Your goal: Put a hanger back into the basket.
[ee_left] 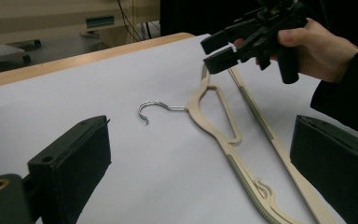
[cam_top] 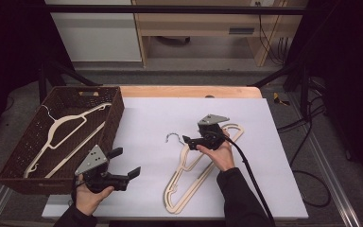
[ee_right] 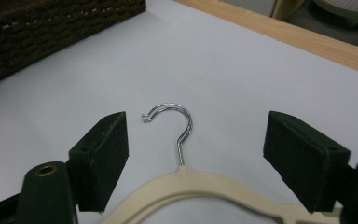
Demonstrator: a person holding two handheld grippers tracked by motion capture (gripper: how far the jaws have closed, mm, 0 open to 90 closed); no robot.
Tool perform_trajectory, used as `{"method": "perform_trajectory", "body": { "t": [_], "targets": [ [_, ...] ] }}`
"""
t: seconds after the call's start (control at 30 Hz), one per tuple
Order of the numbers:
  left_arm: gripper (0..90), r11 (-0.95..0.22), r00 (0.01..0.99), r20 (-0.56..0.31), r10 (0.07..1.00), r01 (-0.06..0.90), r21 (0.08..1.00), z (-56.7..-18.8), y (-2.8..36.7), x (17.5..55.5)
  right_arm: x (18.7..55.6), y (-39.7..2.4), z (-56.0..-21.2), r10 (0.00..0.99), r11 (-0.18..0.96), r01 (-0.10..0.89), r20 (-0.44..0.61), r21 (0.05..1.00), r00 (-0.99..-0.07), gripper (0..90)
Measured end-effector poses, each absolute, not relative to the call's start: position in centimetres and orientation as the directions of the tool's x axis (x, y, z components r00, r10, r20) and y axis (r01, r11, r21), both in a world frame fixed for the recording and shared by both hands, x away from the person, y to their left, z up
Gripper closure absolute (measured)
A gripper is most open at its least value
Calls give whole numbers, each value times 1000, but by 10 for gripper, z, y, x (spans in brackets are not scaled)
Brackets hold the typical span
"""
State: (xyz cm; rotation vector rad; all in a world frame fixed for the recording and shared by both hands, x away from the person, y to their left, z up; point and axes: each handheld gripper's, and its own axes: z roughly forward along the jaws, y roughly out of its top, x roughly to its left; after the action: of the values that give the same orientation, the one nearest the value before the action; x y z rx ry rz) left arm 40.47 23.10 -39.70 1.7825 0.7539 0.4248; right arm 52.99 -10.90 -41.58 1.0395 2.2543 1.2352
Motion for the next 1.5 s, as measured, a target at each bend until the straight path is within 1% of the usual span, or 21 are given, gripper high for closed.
{"method": "perform_trajectory", "body": {
  "t": [0.17, 0.4, 0.6, 0.73, 0.9, 1.0, 1.2, 1.33, 1.4, 1.43, 1.5],
  "targets": [
    [47, -203, 734, -86, 673, 295, 934, -401, 231, 407, 544, -95, -429, 746, 373, 455, 30, 809, -665, 293],
    [43, -199, 738, -85, 670, 290, 936, -400, 233, 408, 560, -81, -445, 742, 413, 488, 27, 769, -670, 359],
    [41, -195, 734, -87, 673, 290, 937, -400, 235, 408, 571, -78, -463, 730, 438, 525, 53, 730, -682, 515],
    [42, -203, 738, -83, 670, 289, 936, -400, 234, 408, 573, -76, -471, 719, 460, 545, 66, 701, -692, 592],
    [41, -204, 740, -85, 667, 291, 935, -401, 233, 408, 573, -76, -474, 709, 474, 547, 69, 690, -702, 690],
    [42, -204, 740, -85, 667, 292, 934, -401, 233, 408, 575, -78, -475, 693, 493, 526, 53, 693, -719, 746],
    [42, -204, 742, -90, 665, 296, 933, -401, 232, 409, 574, -75, -475, 680, 502, 516, 52, 694, -731, 805],
    [42, -205, 741, -90, 665, 298, 932, -402, 233, 409, 574, -76, -475, 659, 517, 503, 52, 693, -750, 865],
    [42, -203, 740, -93, 666, 300, 932, -402, 233, 409, 574, -76, -475, 656, 522, 499, 47, 692, -753, 884],
    [42, -203, 740, -93, 666, 300, 932, -402, 233, 409, 574, -75, -475, 668, 510, 516, 61, 688, -742, 885],
    [42, -203, 740, -92, 666, 298, 933, -402, 233, 409, 574, -76, -475, 662, 515, 513, 62, 687, -747, 887]
  ]
}}
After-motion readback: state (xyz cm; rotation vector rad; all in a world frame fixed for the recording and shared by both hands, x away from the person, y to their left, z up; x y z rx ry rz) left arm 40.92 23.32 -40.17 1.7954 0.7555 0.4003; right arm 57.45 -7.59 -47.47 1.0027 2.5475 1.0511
